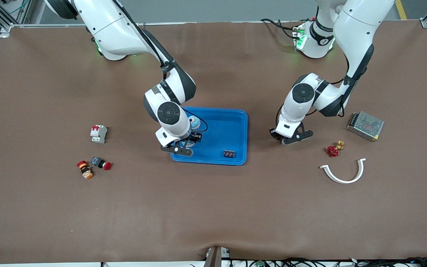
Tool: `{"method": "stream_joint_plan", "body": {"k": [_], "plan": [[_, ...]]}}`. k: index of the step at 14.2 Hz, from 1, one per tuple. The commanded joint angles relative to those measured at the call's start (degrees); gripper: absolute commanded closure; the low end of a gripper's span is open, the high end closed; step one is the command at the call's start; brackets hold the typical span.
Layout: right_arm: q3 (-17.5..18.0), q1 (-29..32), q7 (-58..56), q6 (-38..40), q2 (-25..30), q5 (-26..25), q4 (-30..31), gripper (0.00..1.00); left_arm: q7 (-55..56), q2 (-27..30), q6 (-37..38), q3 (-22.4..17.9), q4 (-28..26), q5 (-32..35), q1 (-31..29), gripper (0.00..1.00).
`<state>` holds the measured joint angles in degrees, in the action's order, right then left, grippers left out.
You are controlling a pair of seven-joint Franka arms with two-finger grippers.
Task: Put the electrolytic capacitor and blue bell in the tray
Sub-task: 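Bring the right gripper's bell over the tray while the left gripper grasps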
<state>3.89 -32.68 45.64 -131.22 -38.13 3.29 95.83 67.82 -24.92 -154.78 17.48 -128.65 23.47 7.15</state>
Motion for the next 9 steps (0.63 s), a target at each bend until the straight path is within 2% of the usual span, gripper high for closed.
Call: {"method": "stream_joint_plan", "body": {"k": [1,3,7,9], "plan": [[-0.37,-0.45,1.03,-0.79,-0.54,-0.65,-0.11,0.64,13.50,1.19,2.99,2.38,1.29,-1.24,-0.74,1.00],[-0.37,-0.45,1.03,-1.06,-0.63,-0.65,-0.03,0.64,25.29,1.19,3.61,3.61,2.69,-1.24,-0.74,1.00],[-0.37,-0.45,1.03,-2.02,-1.33,-0.65,-0.03,0.64,32.44,1.98,4.14,4.85,5.24,-2.90,-0.65,1.00],[-0.37,-0.54,1.03,-2.37,-1.68,-0.65,-0.03,0.64,38.05,1.99,6.84,5.02,7.26,-4.66,0.05,1.00]]}}
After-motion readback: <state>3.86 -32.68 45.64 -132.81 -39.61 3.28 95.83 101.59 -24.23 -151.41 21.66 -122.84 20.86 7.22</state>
